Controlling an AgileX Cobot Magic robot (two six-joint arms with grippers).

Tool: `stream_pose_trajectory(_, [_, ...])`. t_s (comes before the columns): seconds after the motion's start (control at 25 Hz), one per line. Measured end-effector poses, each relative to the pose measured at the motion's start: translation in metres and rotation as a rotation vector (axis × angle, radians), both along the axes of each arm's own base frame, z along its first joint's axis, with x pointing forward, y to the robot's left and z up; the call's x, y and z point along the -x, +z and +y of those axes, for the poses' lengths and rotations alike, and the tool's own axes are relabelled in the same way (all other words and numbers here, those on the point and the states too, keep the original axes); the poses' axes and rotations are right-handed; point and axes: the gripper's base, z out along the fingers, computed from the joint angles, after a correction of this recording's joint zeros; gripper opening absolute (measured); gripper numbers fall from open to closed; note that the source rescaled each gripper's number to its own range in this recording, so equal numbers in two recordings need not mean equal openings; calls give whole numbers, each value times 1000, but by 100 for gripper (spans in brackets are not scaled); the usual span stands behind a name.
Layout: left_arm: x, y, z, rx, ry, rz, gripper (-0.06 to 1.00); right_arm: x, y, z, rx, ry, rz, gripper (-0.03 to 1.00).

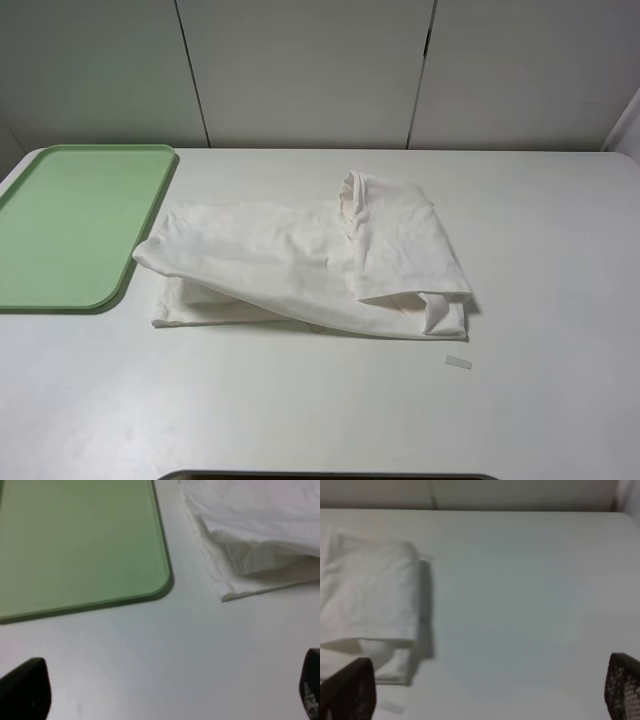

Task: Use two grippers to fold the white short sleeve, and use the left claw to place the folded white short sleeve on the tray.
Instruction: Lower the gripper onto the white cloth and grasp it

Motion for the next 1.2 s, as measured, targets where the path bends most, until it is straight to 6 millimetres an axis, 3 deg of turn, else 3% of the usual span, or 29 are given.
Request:
stream_pose_trajectory(0.36, [0, 0, 0, 0, 0, 0, 100, 1, -1, 13, -86, 124, 10, 100])
stream_pose_trajectory(1.2, [0, 0, 0, 1, -1, 1, 100, 1, -1, 14, -91, 126, 11, 100])
